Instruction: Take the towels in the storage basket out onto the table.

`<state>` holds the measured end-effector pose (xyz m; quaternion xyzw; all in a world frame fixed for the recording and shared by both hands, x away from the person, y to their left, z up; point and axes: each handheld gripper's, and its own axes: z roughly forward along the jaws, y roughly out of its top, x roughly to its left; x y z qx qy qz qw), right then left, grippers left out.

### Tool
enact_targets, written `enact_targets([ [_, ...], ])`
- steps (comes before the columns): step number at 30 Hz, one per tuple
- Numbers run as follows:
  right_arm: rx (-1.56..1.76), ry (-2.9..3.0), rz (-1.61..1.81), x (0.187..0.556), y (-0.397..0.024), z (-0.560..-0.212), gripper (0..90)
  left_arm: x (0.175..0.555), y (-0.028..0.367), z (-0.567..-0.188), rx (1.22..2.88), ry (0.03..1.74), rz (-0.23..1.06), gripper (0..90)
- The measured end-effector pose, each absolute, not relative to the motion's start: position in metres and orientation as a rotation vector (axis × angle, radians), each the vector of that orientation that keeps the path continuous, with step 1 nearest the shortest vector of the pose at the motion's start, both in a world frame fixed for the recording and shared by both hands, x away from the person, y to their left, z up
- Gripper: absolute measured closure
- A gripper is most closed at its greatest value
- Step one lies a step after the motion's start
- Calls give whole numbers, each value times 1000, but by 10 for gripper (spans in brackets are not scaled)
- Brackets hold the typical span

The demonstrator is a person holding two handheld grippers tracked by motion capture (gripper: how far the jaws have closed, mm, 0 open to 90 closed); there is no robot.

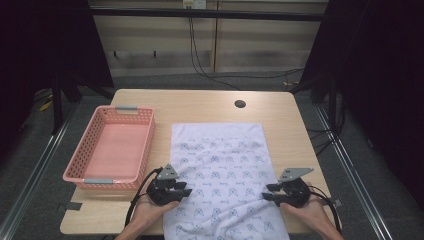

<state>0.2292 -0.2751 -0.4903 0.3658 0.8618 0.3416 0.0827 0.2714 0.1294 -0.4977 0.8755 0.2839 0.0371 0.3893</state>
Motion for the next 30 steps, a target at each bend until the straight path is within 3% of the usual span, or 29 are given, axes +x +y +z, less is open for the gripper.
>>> enact_targets([
  [3,1133,2585,1054,213,-290,-490,591,265,124,-498,2243,683,108,638],
  [4,1164,2599,1028,209,-293,-489,545,263,122,-498,2255,667,140,638],
  [11,1196,2505,1091,189,-309,-474,516,275,125,-497,2226,704,99,652],
  [17,1152,2352,1229,225,-301,-454,537,294,137,-494,2197,798,143,709],
  [18,1162,2393,1248,247,-285,-457,533,296,138,-497,2211,824,147,716],
  [24,1216,2479,1143,284,-263,-485,517,298,139,-500,2214,810,241,750],
  [30,1182,2498,1032,273,-263,-497,518,295,141,-501,2200,785,177,747],
])
